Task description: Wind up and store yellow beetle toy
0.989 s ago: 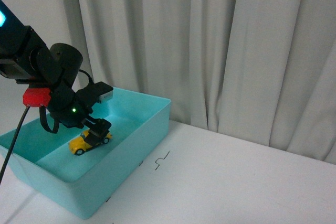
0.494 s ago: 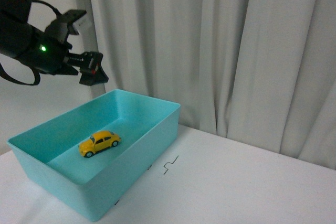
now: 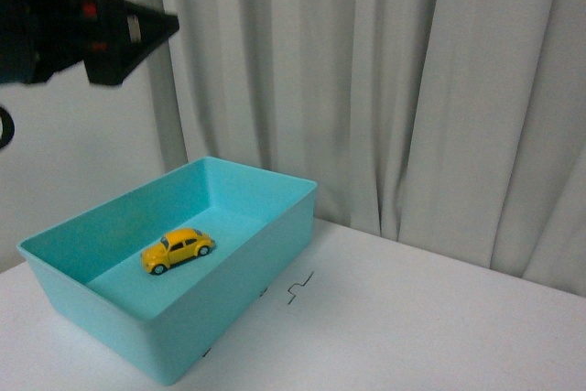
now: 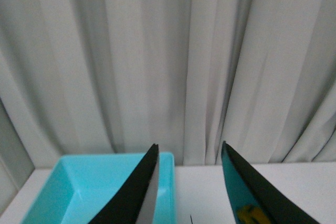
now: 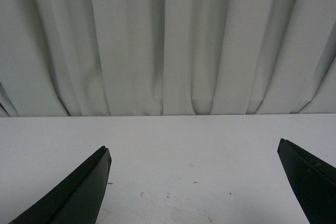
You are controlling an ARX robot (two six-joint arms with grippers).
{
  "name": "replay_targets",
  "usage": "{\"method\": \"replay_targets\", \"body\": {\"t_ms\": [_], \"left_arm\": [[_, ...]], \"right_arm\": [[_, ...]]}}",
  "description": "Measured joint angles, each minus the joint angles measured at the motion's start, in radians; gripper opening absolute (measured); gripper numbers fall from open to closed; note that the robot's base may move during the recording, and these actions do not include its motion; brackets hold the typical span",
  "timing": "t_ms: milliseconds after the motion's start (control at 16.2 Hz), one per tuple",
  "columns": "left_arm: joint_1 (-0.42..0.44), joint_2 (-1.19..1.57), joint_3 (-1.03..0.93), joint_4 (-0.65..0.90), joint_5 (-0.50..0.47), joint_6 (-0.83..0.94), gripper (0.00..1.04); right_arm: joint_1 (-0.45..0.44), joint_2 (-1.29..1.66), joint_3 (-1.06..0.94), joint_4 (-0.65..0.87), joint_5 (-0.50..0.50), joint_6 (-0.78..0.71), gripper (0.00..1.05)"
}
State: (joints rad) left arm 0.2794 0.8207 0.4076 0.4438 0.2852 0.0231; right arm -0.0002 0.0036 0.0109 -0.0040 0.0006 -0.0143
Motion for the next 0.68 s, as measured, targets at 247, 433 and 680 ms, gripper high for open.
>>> {"method": "replay_targets", "body": {"t_ms": [247, 433, 680], "left_arm": [[-0.090, -0.104, -0.156, 0.011, -0.093, -0.018, 0.02], [-0.143, -0.193, -0.231, 0.005, -0.146, -0.019, 0.02], [-0.223, -0.294, -0.294, -0.032, -0.244, -0.019, 0.02]], "right_arm": [[0.000, 0.000, 0.000, 0.001, 0.000, 0.000, 0.98], [0.000, 0.000, 0.000, 0.000, 0.000, 0.000, 0.98], [0.000, 0.000, 0.000, 0.000, 0.000, 0.000, 0.98]]}}
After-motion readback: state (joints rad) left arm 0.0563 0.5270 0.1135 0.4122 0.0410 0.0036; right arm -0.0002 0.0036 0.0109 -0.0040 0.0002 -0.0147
